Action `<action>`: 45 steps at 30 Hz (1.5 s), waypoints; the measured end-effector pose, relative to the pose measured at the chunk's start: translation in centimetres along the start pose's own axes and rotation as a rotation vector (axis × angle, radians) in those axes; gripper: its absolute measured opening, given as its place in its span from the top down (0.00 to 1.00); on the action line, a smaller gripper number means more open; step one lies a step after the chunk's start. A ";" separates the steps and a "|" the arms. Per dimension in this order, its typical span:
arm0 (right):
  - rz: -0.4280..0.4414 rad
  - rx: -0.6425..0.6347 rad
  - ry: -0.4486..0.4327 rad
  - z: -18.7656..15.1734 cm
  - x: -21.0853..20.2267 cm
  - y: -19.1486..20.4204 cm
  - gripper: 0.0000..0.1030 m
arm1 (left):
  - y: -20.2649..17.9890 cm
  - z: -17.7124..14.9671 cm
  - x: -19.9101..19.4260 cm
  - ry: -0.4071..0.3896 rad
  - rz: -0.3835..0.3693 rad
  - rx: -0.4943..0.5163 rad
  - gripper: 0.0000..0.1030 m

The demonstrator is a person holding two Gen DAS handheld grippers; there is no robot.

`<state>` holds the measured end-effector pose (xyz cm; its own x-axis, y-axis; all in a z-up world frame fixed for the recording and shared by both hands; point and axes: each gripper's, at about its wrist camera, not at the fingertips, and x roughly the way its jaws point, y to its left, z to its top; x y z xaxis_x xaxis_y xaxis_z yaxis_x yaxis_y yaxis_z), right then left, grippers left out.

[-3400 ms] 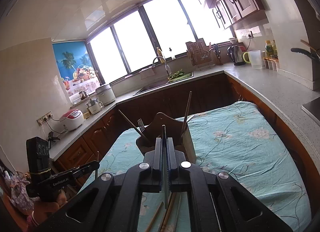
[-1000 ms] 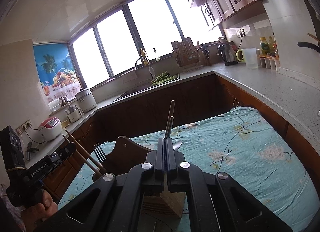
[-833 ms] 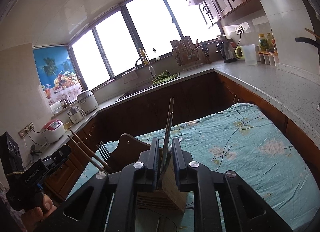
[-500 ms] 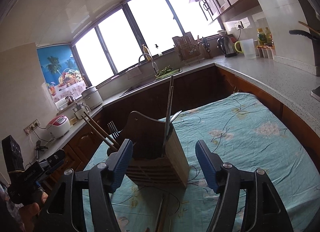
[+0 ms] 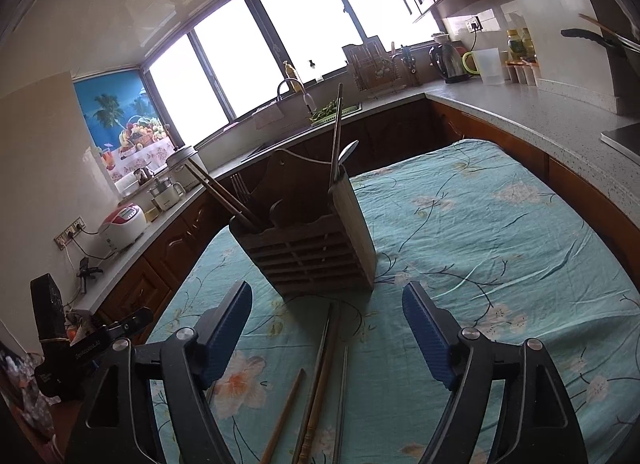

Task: Organize utensils
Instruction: 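Move both tools back down to the fork and sticks on the table, then grasp a wooden chopstick with the right tool while the left tool grasps a metal stick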

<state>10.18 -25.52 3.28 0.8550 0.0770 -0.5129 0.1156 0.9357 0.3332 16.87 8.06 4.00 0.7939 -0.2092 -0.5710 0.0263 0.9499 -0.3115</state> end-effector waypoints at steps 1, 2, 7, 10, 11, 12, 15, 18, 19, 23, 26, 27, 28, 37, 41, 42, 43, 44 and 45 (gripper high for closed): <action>-0.001 -0.002 0.009 -0.3 0.1 0.1 0.23 | -0.1 -0.1 -0.1 0.009 0.000 0.000 0.26; -0.002 -0.006 0.017 -0.7 0.2 0.2 0.23 | -0.2 -0.3 -0.2 0.018 0.001 0.001 0.26; -0.005 -0.032 0.057 -1.7 1.3 0.6 0.23 | -0.5 -0.1 0.3 0.061 0.011 0.004 0.26; -0.029 -0.039 0.073 -1.9 2.1 0.7 0.23 | -0.5 0.2 0.6 0.083 0.012 0.009 0.26; -0.034 -0.043 0.077 -2.1 2.3 0.8 0.24 | -0.6 0.3 0.8 0.090 0.010 0.013 0.26; -0.034 -0.045 0.083 -2.1 2.6 0.8 0.24 | -0.2 0.2 1.2 0.097 0.009 0.017 0.26; -0.039 -0.052 0.098 -2.1 3.3 0.8 0.29 | 0.0 0.2 1.6 0.112 0.015 0.027 0.26; -0.043 -0.061 0.112 -2.0 3.9 1.0 0.34 | 0.2 0.4 2.3 0.120 0.019 0.025 0.26; -0.045 -0.064 0.115 -2.0 4.1 1.1 0.35 | 0.2 0.5 2.3 0.122 0.021 0.025 0.26; -0.048 -0.079 0.144 -2.0 5.3 1.6 0.42 | 0.4 0.8 3.7 0.134 0.039 0.032 0.27; -0.054 -0.084 0.179 -2.0 6.6 1.7 0.53 | 0.4 1.1 5.2 0.159 0.057 0.043 0.27; -0.057 -0.084 0.195 -2.1 7.2 1.7 0.57 | 0.4 1.3 5.9 0.166 0.061 0.048 0.29; -0.060 -0.083 0.208 -2.1 7.7 1.7 0.59 | 0.4 1.4 6.4 0.174 0.067 0.054 0.31; -0.082 -0.086 0.303 -2.6 12.4 1.4 0.74 | 0.2 2.7 12.1 0.273 0.100 0.099 0.54; -0.103 -0.091 0.325 -2.7 14.0 1.3 0.80 | 0.3 3.2 14.3 0.300 0.109 0.108 0.61; -0.108 -0.095 0.332 -2.7 14.4 1.2 0.82 | 0.3 3.2 14.7 0.306 0.110 0.112 0.62; -0.114 -0.098 0.340 -2.7 14.7 1.2 0.83 | 0.2 3.2 15.1 0.312 0.110 0.115 0.63; -0.121 -0.103 0.350 -2.8 15.2 1.1 0.84 | 0.2 3.1 15.6 0.322 0.109 0.117 0.64; -0.130 -0.107 0.365 -3.0 15.7 1.0 0.87 | 0.3 2.9 16.2 0.338 0.104 0.115 0.64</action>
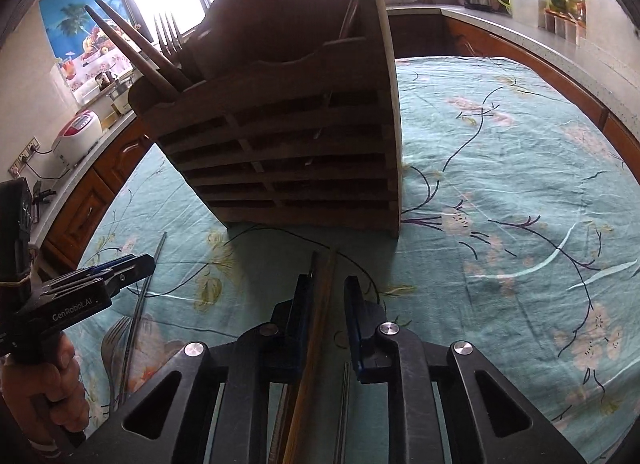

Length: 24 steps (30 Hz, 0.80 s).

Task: Organize utensils
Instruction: 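Grasp a wooden chopstick with the right tool while the left tool grasps a metal stick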

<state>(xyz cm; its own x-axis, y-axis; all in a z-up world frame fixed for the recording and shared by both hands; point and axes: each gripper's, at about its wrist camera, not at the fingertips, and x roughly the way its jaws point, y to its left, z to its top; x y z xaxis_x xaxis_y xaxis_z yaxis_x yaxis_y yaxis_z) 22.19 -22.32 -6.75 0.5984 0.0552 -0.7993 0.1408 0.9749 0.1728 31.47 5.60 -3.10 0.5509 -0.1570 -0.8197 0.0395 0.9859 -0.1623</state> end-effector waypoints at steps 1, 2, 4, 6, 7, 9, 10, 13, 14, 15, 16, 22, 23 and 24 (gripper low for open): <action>-0.007 -0.004 0.022 -0.1 0.6 0.0 0.87 | -0.1 -0.1 0.4 -0.002 0.001 0.003 0.65; -0.012 -0.014 0.007 -0.1 0.6 0.1 0.89 | -0.4 -0.1 0.6 -0.011 0.015 0.017 0.65; -0.038 -0.036 0.016 0.0 0.8 0.6 0.89 | -1.3 -0.3 0.8 -0.020 0.048 0.054 0.66; -0.064 -0.071 0.023 0.1 0.9 1.1 0.89 | -2.3 -0.4 1.1 -0.021 0.071 0.100 0.81; -0.073 -0.086 0.026 0.1 0.9 1.3 0.90 | -2.8 -0.4 1.2 -0.019 0.069 0.116 0.85; -0.082 -0.102 0.028 0.0 0.9 1.5 0.91 | -3.3 -0.4 1.5 -0.013 0.052 0.126 0.96; -0.082 -0.106 0.028 -0.1 0.8 1.5 0.91 | -3.4 -0.3 1.4 -0.015 0.053 0.131 0.96; -0.063 -0.094 0.022 -0.2 0.5 1.3 0.94 | -3.5 -0.4 1.3 -0.018 0.042 0.128 0.97; -0.044 -0.080 0.019 -0.4 0.3 1.1 0.94 | -3.4 -0.4 1.1 -0.014 0.027 0.119 0.97; -0.030 -0.065 0.014 -0.5 0.0 1.0 0.94 | -3.3 -0.4 0.9 -0.011 0.012 0.110 0.97; -0.021 -0.055 0.005 -0.6 -0.4 0.8 0.94 | -3.3 -0.5 0.6 -0.017 0.000 0.103 0.98; 0.041 -0.024 -0.076 -0.9 -4.7 0.2 0.95 | -2.9 -1.0 -3.5 -0.081 -0.098 0.046 0.98; 0.051 -0.020 -0.091 -1.0 -5.6 0.1 0.95 | -2.7 -1.1 -4.5 -0.098 -0.113 0.038 0.98; 0.065 -0.015 -0.106 -1.1 -6.5 -0.1 0.95 | -2.7 -1.3 -5.4 -0.117 -0.129 0.029 0.98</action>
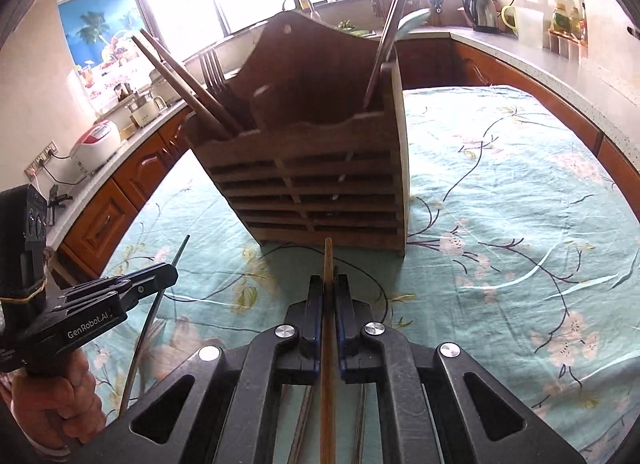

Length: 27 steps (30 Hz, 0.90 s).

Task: Organize utensils
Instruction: 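Grasp a wooden chopstick with the right tool while the left tool grasps a metal stick, then raise the chopstick and metal stick with both tools over the holder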

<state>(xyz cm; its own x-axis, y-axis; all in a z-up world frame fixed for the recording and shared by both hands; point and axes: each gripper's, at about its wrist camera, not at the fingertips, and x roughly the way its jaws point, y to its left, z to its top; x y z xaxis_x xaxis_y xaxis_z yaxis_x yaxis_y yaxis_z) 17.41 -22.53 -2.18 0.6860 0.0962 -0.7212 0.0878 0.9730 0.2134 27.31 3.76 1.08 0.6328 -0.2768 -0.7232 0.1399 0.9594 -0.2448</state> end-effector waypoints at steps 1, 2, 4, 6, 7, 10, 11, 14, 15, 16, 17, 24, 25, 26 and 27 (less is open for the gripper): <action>0.007 0.005 -0.015 0.1 -0.8 -0.1 0.95 | 0.0 -0.1 -0.9 -0.018 -0.015 -0.008 0.98; 0.011 0.006 -0.031 0.2 -1.7 -0.2 0.95 | -0.1 -0.2 -1.9 -0.036 -0.026 -0.013 0.98; 0.018 0.004 -0.062 0.3 -3.4 -0.2 0.95 | -0.1 -0.4 -3.8 -0.071 -0.053 -0.019 0.98; 0.026 0.000 -0.085 0.7 -4.8 0.1 0.95 | -0.1 -0.8 -5.7 -0.102 -0.072 -0.020 0.98; 0.030 -0.002 -0.096 1.3 -5.1 0.9 0.95 | -0.2 -1.1 -6.6 -0.116 -0.081 -0.019 0.98; 0.048 -0.004 -0.130 1.7 -7.0 1.3 0.95 | -0.3 -2.0 -9.4 -0.163 -0.115 -0.028 0.98; 0.053 -0.007 -0.142 1.7 -7.7 1.5 0.95 | -0.2 -2.2 -10.2 -0.175 -0.129 -0.037 0.98; 0.069 -0.019 -0.175 1.7 -9.3 2.3 0.95 | 0.0 -3.0 -12.6 -0.212 -0.177 -0.059 0.98; 0.071 -0.025 -0.184 1.6 -9.6 2.6 0.95 | -0.1 -3.3 -13.1 -0.223 -0.179 -0.056 0.98; 0.075 -0.030 -0.192 1.6 -9.7 2.9 0.95 | -0.2 -3.5 -13.7 -0.234 -0.183 -0.052 0.98; 0.079 -0.033 -0.199 1.6 -10.1 3.0 0.95 | -0.2 -3.8 -14.2 -0.243 -0.186 -0.049 0.98; 0.091 -0.047 -0.224 1.1 -11.4 3.7 0.95 | -0.8 -4.9 -15.9 -0.260 -0.215 -0.040 0.98; 0.092 -0.049 -0.227 1.1 -11.6 3.7 0.95 | -0.9 -5.1 -16.0 -0.263 -0.219 -0.039 0.98; 0.093 -0.050 -0.230 1.0 -11.7 3.8 0.95 | -1.0 -5.2 -16.1 -0.264 -0.225 -0.038 0.98; 0.096 -0.051 -0.232 1.0 -11.8 3.8 0.95 | -1.1 -5.2 -16.2 -0.267 -0.231 -0.037 0.98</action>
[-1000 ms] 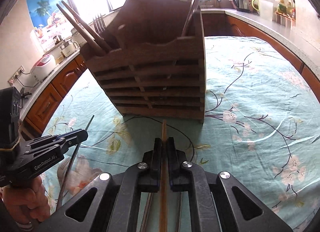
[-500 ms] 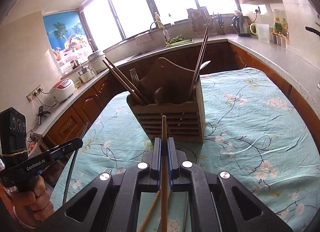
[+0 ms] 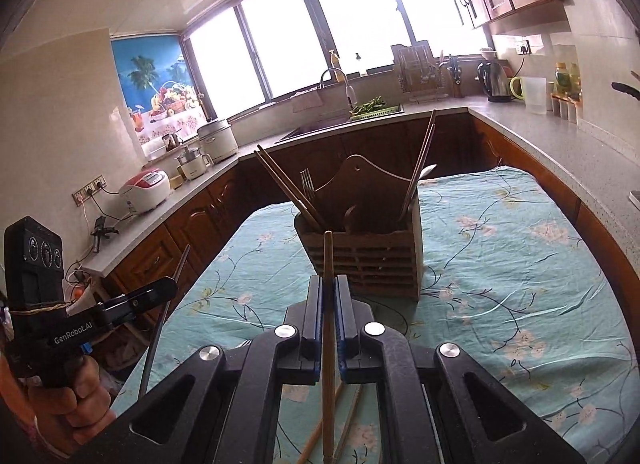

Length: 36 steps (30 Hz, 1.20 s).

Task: Organize utensils
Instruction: 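Raise the chopstick and metal stick with both tools over the holder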

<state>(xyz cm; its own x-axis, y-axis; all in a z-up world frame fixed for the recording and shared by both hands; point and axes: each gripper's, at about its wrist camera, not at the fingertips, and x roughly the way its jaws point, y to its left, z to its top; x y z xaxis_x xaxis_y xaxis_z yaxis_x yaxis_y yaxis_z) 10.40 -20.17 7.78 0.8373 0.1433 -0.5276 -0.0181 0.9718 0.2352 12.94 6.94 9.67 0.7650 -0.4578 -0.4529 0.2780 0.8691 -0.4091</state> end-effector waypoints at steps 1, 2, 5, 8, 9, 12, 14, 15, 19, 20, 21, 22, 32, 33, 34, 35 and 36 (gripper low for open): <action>0.002 0.000 -0.004 0.0 -0.2 0.0 0.95 | -0.1 -0.1 -0.1 -0.004 -0.003 0.002 0.98; 0.002 -0.001 -0.006 0.0 -0.3 0.0 0.95 | -0.3 -0.1 -0.2 -0.005 -0.003 0.006 0.98; 0.004 -0.002 -0.013 0.1 -0.6 0.0 0.95 | -0.5 -0.2 0.7 0.008 0.018 0.031 0.97; 0.006 -0.003 -0.024 0.2 -1.2 0.0 0.95 | 0.1 -0.9 2.4 0.073 0.042 0.032 0.98; 0.006 -0.002 -0.027 0.3 -1.4 0.0 0.95 | 0.3 -1.3 3.0 0.101 0.046 0.026 0.98; 0.005 0.001 -0.039 0.4 -1.9 -0.3 0.95 | 0.5 -2.7 5.1 0.174 0.076 0.042 0.98; 0.006 0.007 -0.043 0.5 -2.0 -0.5 0.95 | 0.6 -3.9 7.0 0.238 0.106 0.066 0.98; 0.006 0.008 -0.043 0.5 -2.0 -0.5 0.95 | 0.6 -4.5 8.1 0.281 0.122 0.080 0.98; 0.007 0.015 -0.046 0.3 -2.2 -0.9 0.95 | 1.1 -7.0 12.5 0.434 0.179 0.123 0.98; 0.008 0.021 -0.048 0.3 -2.3 -1.1 0.95 | 0.9 -7.4 13.5 0.464 0.190 0.130 0.98; 0.010 0.027 -0.050 0.3 -2.4 -1.3 0.95 | 0.9 -7.6 14.1 0.482 0.196 0.136 0.97; 0.010 0.031 -0.053 0.3 -2.5 -1.5 0.95 | 0.6 -7.4 14.2 0.473 0.205 0.151 0.97; 0.021 0.059 -0.084 0.8 -3.4 -2.6 0.95 | -0.9 -6.8 17.8 0.543 0.253 0.233 0.94; 0.021 0.062 -0.083 0.8 -3.3 -2.7 0.95 | -1.0 -6.8 18.1 0.542 0.257 0.244 0.94; 0.023 0.067 -0.084 0.7 -3.4 -2.9 0.95 | -1.2 -6.8 18.3 0.539 0.260 0.260 0.94; 0.026 0.074 -0.084 0.7 -3.4 -3.1 0.95 | -1.4 -6.8 18.5 0.534 0.261 0.275 0.94; 0.028 0.080 -0.084 0.6 -3.4 -3.2 0.95 | -1.5 -7.0 18.4 0.528 0.261 0.289 0.95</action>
<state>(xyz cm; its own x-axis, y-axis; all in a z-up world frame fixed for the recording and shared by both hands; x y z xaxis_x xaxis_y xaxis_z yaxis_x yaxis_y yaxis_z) 7.96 -23.85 9.31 0.8800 0.1506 -0.4505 -0.0013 0.9492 0.3148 22.55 -4.09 -3.60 0.4607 -0.1917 -0.8666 0.3236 0.9455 -0.0371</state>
